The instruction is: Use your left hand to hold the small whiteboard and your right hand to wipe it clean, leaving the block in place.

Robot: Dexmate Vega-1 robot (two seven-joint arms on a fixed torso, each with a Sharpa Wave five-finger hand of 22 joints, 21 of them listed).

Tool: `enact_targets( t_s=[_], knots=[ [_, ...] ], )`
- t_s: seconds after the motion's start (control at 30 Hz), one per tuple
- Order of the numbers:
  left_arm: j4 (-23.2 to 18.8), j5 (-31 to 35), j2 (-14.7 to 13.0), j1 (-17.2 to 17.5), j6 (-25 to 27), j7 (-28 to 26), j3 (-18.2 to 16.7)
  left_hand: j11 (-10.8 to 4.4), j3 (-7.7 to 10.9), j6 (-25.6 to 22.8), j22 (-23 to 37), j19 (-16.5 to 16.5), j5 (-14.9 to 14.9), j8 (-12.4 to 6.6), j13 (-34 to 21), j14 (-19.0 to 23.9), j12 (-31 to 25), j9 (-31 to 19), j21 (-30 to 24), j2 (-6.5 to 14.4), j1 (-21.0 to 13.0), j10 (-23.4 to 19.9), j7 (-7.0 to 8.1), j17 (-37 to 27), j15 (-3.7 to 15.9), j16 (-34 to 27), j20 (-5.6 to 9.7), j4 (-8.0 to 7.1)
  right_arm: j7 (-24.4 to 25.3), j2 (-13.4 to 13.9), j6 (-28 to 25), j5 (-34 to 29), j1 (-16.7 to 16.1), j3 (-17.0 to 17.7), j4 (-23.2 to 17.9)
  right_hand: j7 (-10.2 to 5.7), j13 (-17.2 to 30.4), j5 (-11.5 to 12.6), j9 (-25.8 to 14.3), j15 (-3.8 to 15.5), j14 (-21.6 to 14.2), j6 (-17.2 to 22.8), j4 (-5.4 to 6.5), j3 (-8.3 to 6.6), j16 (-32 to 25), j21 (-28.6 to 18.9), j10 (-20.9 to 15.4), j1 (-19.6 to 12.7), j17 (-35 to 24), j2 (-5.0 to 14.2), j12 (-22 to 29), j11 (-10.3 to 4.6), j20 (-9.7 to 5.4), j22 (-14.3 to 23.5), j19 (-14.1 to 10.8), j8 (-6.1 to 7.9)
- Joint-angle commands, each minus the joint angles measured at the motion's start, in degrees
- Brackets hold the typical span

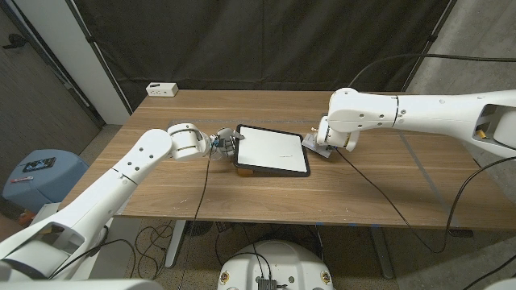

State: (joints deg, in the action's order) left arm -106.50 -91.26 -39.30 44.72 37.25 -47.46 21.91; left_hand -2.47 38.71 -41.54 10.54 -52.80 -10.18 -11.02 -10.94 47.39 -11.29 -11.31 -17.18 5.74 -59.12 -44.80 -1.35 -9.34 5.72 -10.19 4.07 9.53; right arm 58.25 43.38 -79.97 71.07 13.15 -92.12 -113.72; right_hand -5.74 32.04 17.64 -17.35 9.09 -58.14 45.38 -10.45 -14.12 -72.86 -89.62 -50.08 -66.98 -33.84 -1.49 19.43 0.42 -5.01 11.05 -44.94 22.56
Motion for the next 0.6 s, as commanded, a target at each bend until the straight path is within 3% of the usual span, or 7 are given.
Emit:
enact_targets(
  t_s=[0.03, 0.6],
  knots=[
    [-0.6, 0.0, -0.7, -0.1, -0.1, -0.4, -0.4, -0.04, 0.56, -0.5, 0.2, 0.3, -0.3, 0.12, 0.0, 0.0, 0.1, -0.1, -0.3, 0.1, 0.3, -0.1, 0.04, -0.2, 0.8, 0.1, -0.26, -0.07, -3.4, 1.6, 0.0, -2.3, 2.9, -3.6, -0.7, 1.45, 2.6, 0.3, -1.4, 3.81, -0.2, 9.0, 1.31, -1.46, 0.2, 0.1, -8.4, -3.1, -0.1, 3.22, 0.3, -3.32, -6.1, 0.3, 0.0, 0.4],
    [-1.5, -2.8, -2.4, -0.8, 1.3, -2.7, -1.0, 0.06, 0.59, -0.4, 0.2, 0.3, -0.3, 0.13, 0.0, 0.1, 0.0, -0.1, -0.3, 0.1, 0.3, -0.2, 0.07, -0.2, 0.82, 0.1, -0.26, -0.03, -7.9, 4.1, 0.0, -5.4, 5.5, -6.5, -1.9, 1.31, 2.7, 0.2, -1.5, 3.82, -0.3, 9.1, 1.32, -1.32, 0.4, 0.1, -8.5, -3.1, -0.4, 3.17, -0.1, -3.33, -6.05, 0.3, 0.0, 0.09]
  ],
)
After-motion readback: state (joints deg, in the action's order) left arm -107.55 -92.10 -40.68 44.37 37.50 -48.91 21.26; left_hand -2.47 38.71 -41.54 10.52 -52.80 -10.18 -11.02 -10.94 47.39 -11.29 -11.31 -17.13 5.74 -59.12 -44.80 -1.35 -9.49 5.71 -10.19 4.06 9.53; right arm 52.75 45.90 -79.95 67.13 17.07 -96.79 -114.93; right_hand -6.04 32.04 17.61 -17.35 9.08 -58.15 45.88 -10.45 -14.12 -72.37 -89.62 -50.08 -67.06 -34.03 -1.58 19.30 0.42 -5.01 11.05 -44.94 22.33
